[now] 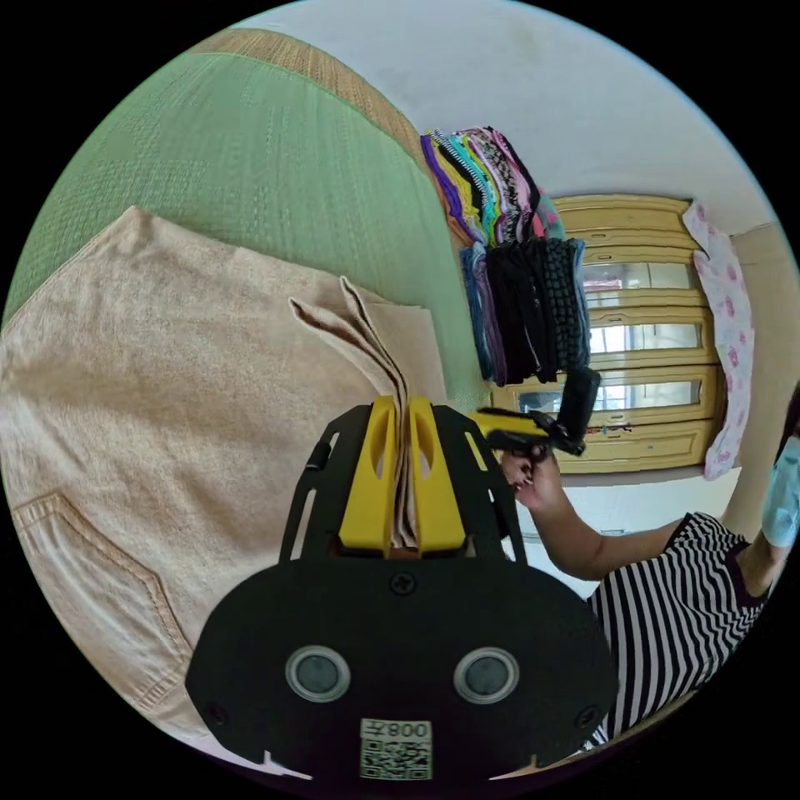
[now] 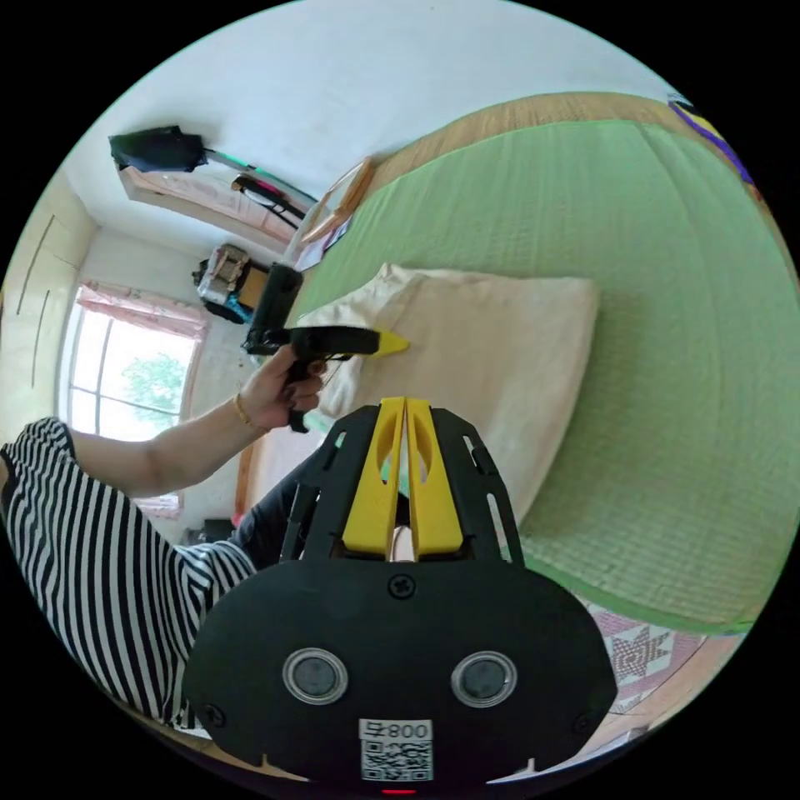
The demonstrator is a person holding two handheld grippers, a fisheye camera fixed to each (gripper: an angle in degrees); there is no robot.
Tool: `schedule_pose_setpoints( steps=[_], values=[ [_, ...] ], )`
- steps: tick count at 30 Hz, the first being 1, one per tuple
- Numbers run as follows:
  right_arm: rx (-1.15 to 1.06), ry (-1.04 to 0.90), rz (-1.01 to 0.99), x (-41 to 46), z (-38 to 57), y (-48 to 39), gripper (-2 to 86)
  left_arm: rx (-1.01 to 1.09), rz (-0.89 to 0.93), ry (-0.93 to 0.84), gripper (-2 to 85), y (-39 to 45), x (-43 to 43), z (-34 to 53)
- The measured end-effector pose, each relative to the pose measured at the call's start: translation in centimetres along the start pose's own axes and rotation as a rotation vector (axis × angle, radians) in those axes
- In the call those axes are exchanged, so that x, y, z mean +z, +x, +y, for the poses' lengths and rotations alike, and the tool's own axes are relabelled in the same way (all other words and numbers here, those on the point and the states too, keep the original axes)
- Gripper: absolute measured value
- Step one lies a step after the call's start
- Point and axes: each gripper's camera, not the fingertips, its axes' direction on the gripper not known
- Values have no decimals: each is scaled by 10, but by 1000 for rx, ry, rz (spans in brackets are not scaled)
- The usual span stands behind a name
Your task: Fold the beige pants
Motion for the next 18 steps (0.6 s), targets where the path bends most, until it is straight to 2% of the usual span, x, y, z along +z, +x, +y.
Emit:
schedule_pose_setpoints(
  steps=[5, 9, 18],
  values=[
    [33, 37, 181, 7, -44, 24, 1, 63, -48, -21, 30, 15, -19, 3],
    [62, 3, 296, 32, -71, 45, 0, -17, -85, -38, 38, -3, -34, 14],
    [58, -1, 243, 45, -71, 48, 0, -127, -37, -26, 65, -14, -79, 61]
  ],
)
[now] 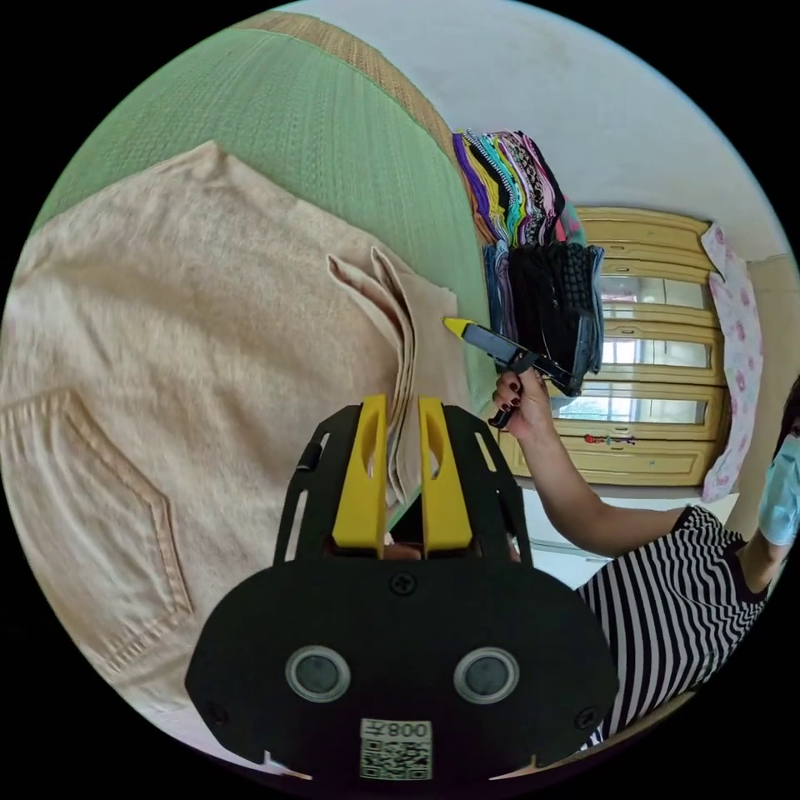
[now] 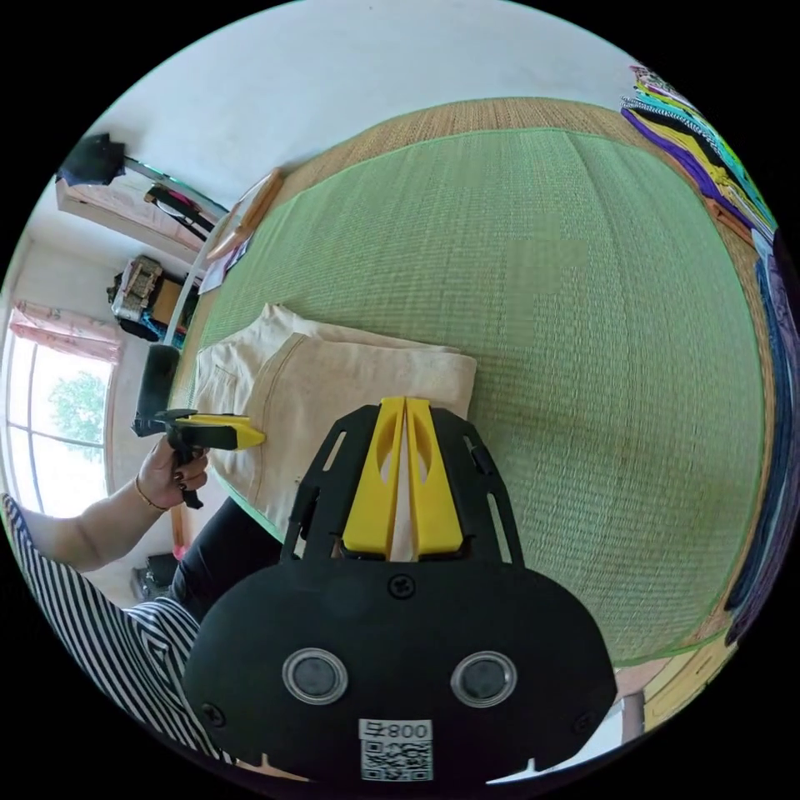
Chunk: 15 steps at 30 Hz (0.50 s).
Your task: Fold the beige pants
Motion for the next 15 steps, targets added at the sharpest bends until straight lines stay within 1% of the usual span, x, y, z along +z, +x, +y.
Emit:
schedule_pose_setpoints(
  steps=[3, 8, 10, 13, 15],
  values=[
    [-52, -19, -85, -3, 23, -20, 0, -37, -18, -32, 58, -4, -3, 16],
    [-86, -145, -90, 24, 72, -36, 0, -71, 38, -5, 49, -9, -17, 29],
    [-60, -102, -112, 30, 87, -28, 0, -54, 12, -20, 48, -4, -22, 31],
    [-7, -105, -169, 34, 85, -16, 0, -46, -13, -22, 49, -2, -35, 35],
    [-17, -100, -176, 33, 83, -17, 0, -42, -12, 34, 56, -2, -50, 36]
  ],
)
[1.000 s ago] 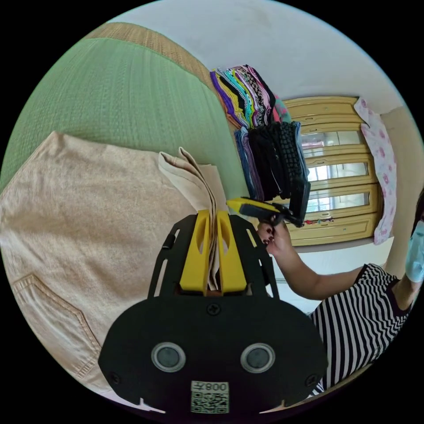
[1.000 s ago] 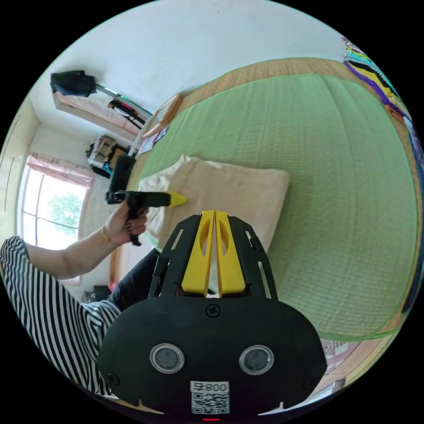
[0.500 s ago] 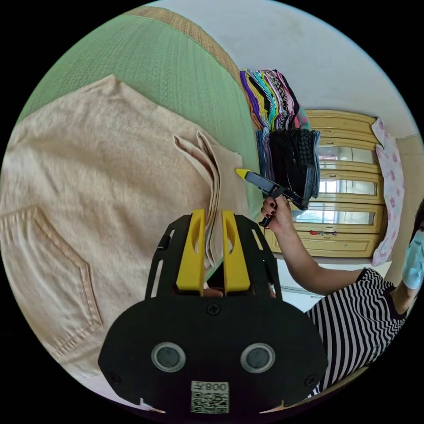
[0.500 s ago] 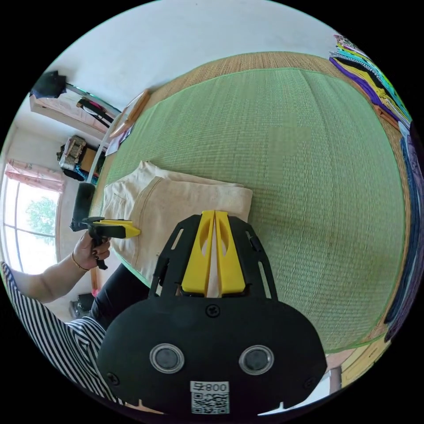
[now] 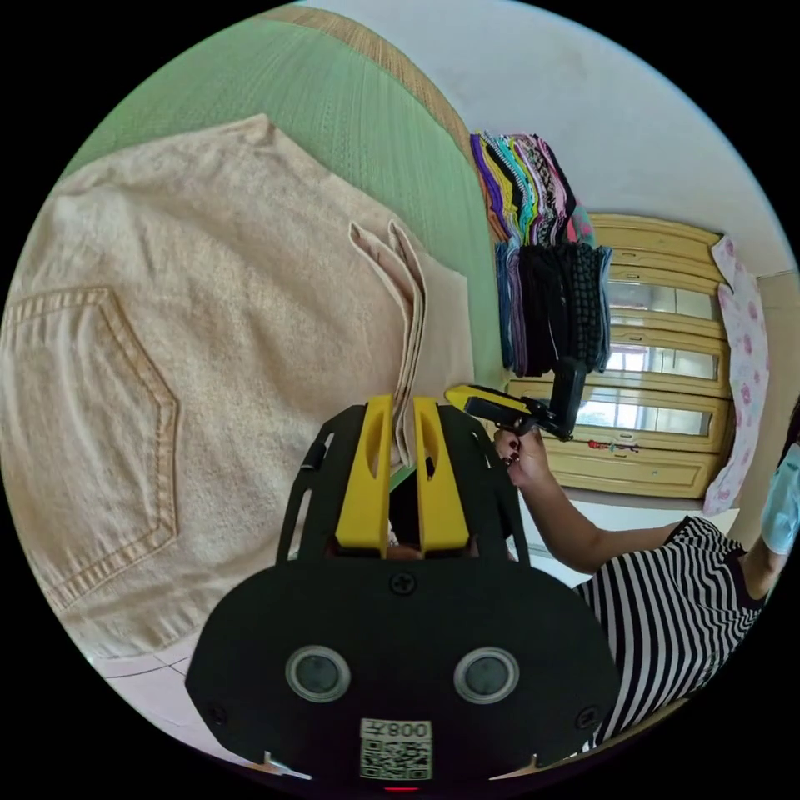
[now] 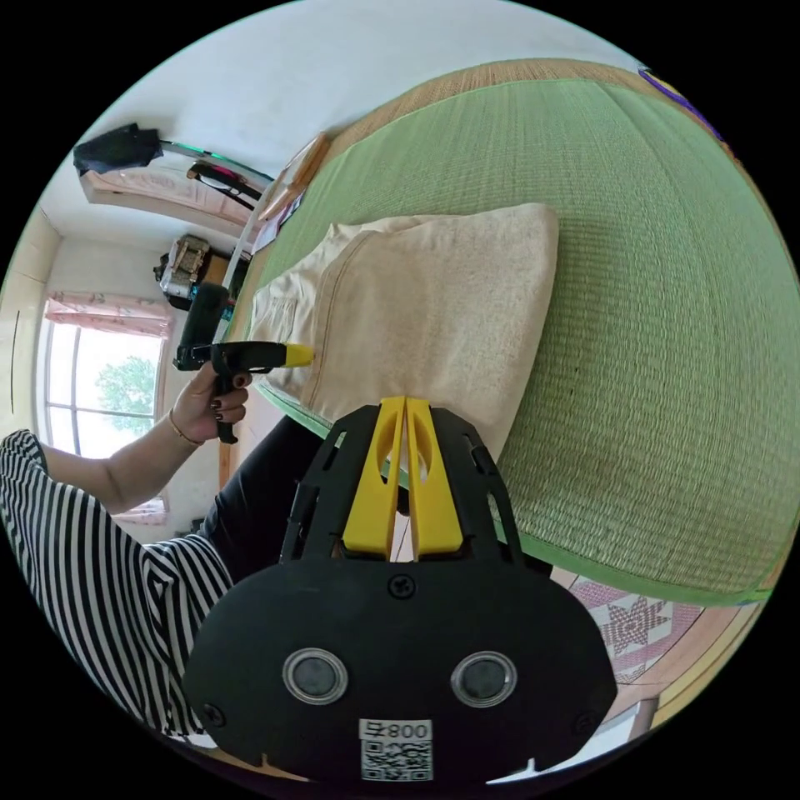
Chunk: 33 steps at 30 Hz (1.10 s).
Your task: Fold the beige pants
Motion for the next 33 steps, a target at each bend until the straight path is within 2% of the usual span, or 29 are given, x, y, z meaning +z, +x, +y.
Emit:
schedule_pose_setpoints(
  steps=[7, 11, 16, 18, 21, 23, 27, 33],
  values=[
    [-15, 93, 5, -23, -31, 6, 1, 19, 13, 90, 78, -1, -20, -32],
    [-31, 131, 55, -30, -57, 10, 0, -19, 38, 60, 47, -10, -14, -58],
    [-40, 151, 69, -31, -74, 14, 0, 199, 82, 107, 33, 12, -24, -57],
    [-22, 153, 72, -28, -76, 19, 0, 149, 44, 82, 37, -2, -22, -59],
    [19, 154, 99, -19, -80, 29, 0, 23, 138, 74, 56, -32, -20, -58],
    [50, 138, 140, -13, -84, 35, 0, 15, 162, 98, 63, -35, -23, -52],
    [79, 134, 89, -4, -87, 48, 0, 15, 167, 76, 72, -33, -19, -36],
    [57, 138, 85, -3, -75, 28, 0, 16, 144, 32, 73, -25, -10, -19]
  ],
)
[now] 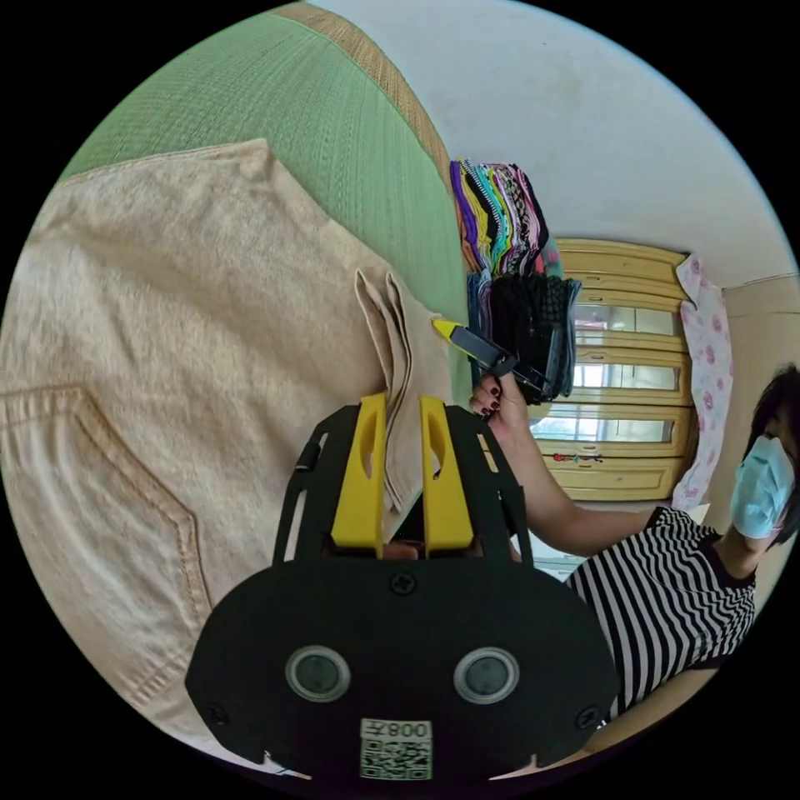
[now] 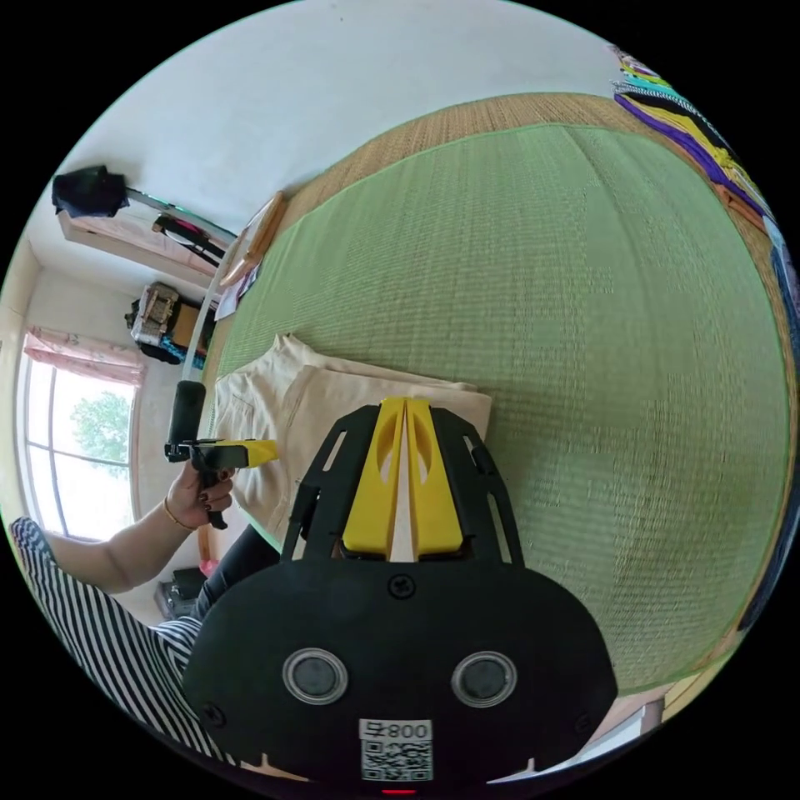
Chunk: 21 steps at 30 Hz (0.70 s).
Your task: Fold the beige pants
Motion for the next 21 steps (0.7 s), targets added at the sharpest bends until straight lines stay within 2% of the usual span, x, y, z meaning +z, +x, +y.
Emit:
schedule_pose_setpoints(
  steps=[3, 7, 11, 16, 20, 21],
  values=[
    [-56, -9, -72, 0, 19, -26, 0, -9, -77, -43, 74, 0, 6, 6],
    [-162, -121, -99, 24, 57, -70, 1, -24, -49, -81, 69, -2, 19, 12],
    [-160, -161, -128, 44, 74, -81, 1, -31, -108, -120, 29, 3, 36, 16],
    [-160, -134, -150, 51, 68, -90, 0, 1, -57, -106, 11, 14, 45, 21],
    [-169, -186, -108, 72, 64, -94, 1, -15, -207, -105, 15, 14, 60, 29],
    [-168, -200, -102, 79, 66, -93, 1, -18, -190, -104, 16, 12, 66, 31]
  ],
)
